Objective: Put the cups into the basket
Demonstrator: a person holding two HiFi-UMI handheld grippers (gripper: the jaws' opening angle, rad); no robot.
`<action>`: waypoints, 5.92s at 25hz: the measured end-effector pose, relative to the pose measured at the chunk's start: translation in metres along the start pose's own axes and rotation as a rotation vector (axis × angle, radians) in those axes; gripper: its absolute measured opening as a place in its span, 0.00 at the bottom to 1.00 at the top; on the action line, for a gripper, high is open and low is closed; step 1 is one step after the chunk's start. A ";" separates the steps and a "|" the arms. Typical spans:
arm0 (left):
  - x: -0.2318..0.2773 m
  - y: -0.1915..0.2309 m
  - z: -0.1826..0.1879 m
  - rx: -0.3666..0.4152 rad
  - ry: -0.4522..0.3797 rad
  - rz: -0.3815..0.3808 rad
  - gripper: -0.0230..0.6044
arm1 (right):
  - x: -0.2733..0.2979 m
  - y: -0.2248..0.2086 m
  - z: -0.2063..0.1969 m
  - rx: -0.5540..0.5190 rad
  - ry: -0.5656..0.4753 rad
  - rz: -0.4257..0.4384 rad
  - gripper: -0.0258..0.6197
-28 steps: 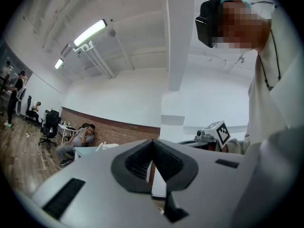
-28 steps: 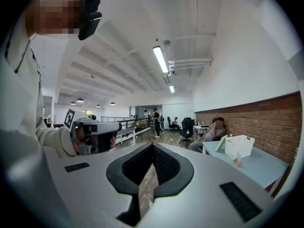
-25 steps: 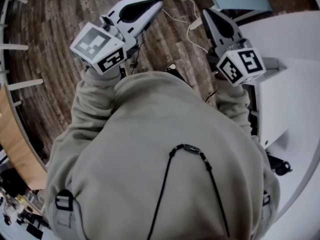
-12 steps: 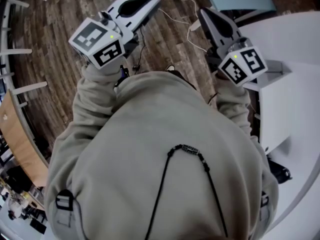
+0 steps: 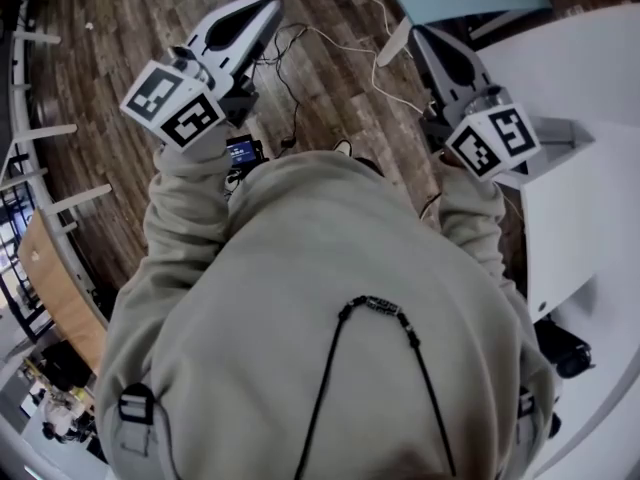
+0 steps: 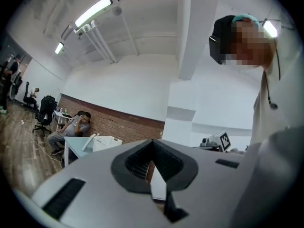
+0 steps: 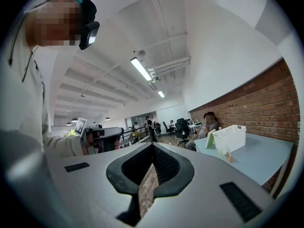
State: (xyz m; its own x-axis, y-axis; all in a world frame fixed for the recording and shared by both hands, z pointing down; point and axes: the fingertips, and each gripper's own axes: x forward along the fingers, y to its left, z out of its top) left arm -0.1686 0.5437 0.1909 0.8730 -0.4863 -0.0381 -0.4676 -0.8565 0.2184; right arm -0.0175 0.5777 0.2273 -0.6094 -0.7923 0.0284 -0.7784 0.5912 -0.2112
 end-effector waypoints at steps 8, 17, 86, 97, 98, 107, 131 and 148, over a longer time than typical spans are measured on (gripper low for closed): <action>0.037 0.010 -0.006 -0.034 0.009 -0.026 0.03 | -0.015 -0.050 -0.020 0.059 0.016 -0.014 0.06; 0.057 0.065 0.028 -0.024 -0.051 -0.048 0.03 | 0.034 -0.083 -0.010 0.046 0.039 -0.040 0.06; 0.449 0.474 0.116 -0.096 -0.004 -0.288 0.03 | 0.435 -0.471 0.072 0.063 0.124 -0.108 0.06; 0.525 0.571 0.139 -0.110 0.023 -0.509 0.03 | 0.519 -0.538 0.101 0.044 0.119 -0.296 0.06; 0.530 0.582 0.140 -0.123 0.027 -0.521 0.03 | 0.530 -0.542 0.107 0.036 0.113 -0.306 0.06; 0.565 0.616 0.128 -0.181 0.100 -0.721 0.03 | 0.545 -0.561 0.114 0.042 0.104 -0.494 0.06; 0.601 0.540 0.083 -0.050 0.253 -0.953 0.03 | 0.457 -0.573 0.087 0.037 0.183 -0.710 0.06; 0.600 0.565 0.024 -0.215 0.375 -0.895 0.03 | 0.497 -0.575 0.022 0.123 0.304 -0.623 0.06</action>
State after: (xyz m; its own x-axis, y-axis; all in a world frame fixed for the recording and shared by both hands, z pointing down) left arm 0.0873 -0.2363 0.2685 0.8966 0.4419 0.0273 0.3879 -0.8137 0.4330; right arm 0.1307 -0.1599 0.3410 -0.0846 -0.8902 0.4476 -0.9845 0.0054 -0.1754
